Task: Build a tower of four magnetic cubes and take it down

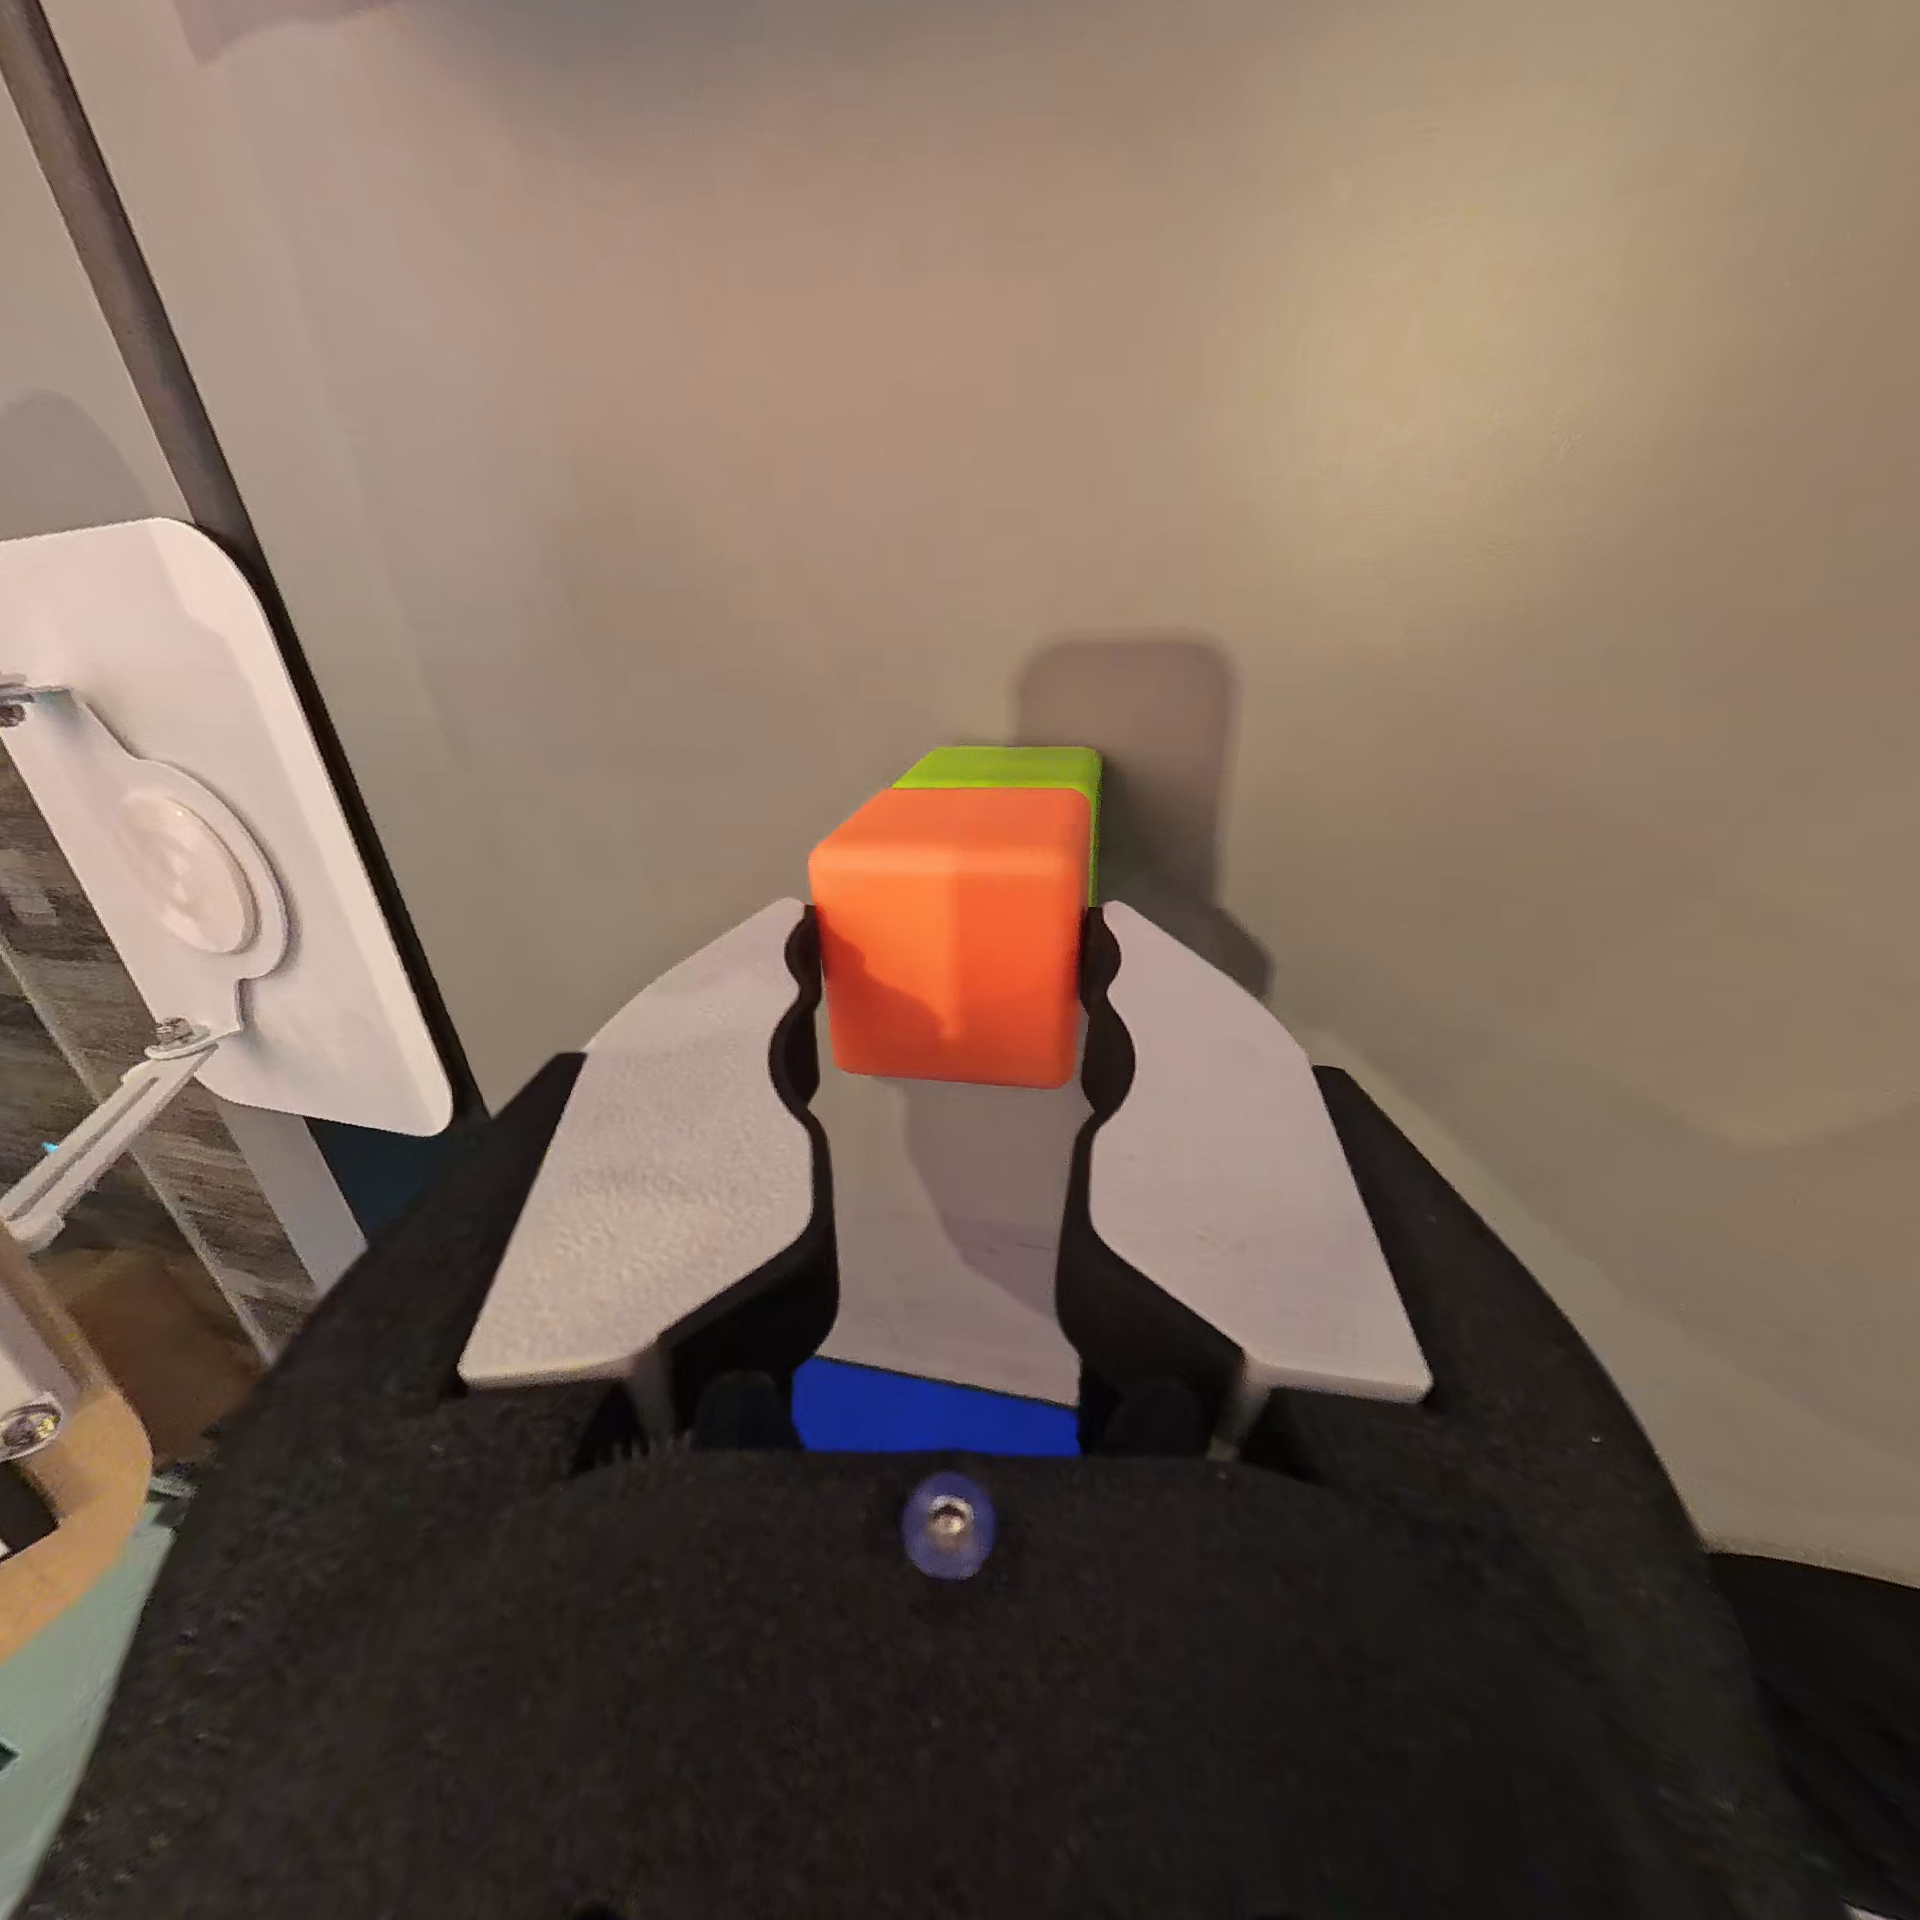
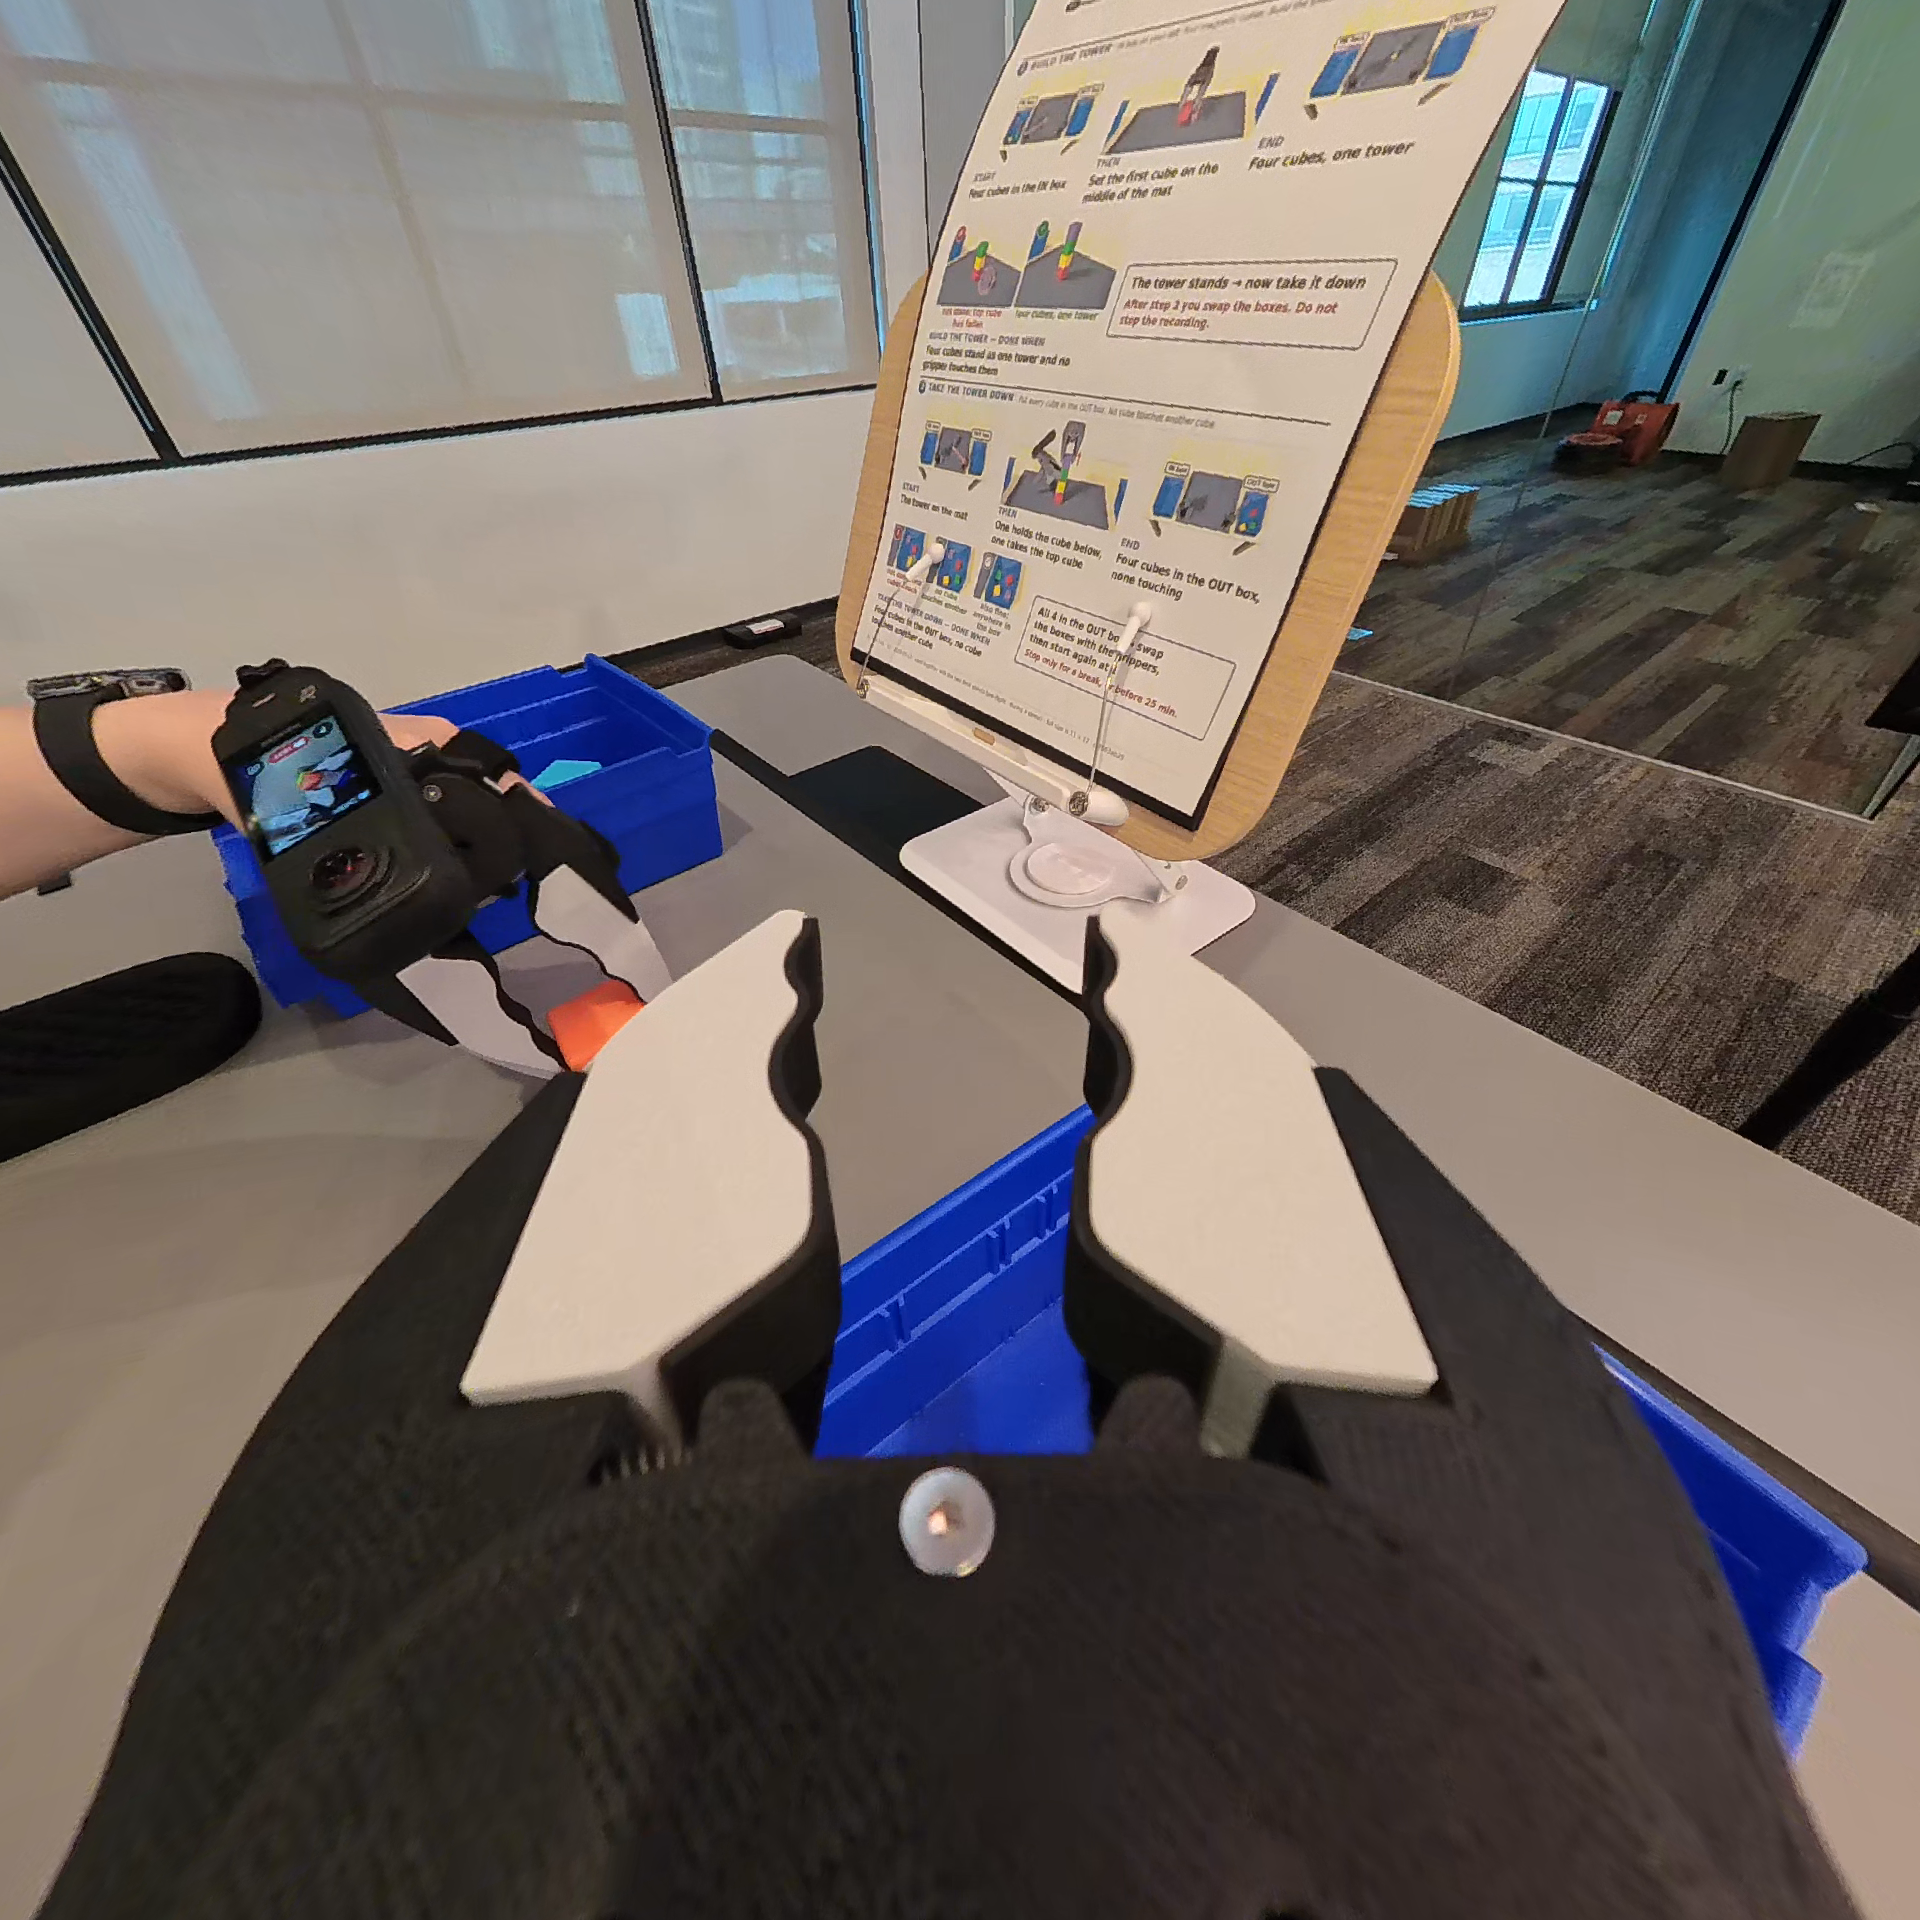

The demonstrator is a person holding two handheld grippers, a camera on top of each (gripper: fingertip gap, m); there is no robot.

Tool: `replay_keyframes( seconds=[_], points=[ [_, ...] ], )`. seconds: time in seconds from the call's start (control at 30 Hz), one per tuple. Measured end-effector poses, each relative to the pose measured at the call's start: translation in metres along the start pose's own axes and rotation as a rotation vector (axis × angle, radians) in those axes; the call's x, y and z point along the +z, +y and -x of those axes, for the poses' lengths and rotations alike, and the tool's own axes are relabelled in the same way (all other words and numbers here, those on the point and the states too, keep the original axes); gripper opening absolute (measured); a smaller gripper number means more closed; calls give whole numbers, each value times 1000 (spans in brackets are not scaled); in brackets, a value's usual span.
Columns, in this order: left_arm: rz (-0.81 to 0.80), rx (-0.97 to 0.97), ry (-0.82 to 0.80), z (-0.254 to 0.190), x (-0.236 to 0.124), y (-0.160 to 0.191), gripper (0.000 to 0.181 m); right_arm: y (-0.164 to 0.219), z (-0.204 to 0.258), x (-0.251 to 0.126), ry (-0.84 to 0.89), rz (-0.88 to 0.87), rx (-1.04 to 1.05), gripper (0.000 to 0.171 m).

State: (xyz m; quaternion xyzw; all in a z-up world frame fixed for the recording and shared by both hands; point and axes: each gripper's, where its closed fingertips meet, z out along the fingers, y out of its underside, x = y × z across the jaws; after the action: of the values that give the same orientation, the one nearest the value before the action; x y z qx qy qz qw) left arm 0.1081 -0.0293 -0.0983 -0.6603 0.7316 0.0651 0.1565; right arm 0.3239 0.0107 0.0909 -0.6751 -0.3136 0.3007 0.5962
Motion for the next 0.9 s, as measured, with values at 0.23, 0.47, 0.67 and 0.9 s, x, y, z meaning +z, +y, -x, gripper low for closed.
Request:
replay_keyframes(
  seconds=[0.23,0.47,0.67,0.9],
  points=[
    [-60,-53,-62,17,-20,3,56,6,-3,0,1,19,8,49],
    [-190,-327,-280,71,-117,83,51,0,-6,-7,11,-12,13,49],
    [-78,-546,-257,78,-110,210,52,2,-6,-6,13,-2,14,49],
    [49,-393,-190,55,-33,259,48,10,-1,3,4,43,-11,50]
  ],
)
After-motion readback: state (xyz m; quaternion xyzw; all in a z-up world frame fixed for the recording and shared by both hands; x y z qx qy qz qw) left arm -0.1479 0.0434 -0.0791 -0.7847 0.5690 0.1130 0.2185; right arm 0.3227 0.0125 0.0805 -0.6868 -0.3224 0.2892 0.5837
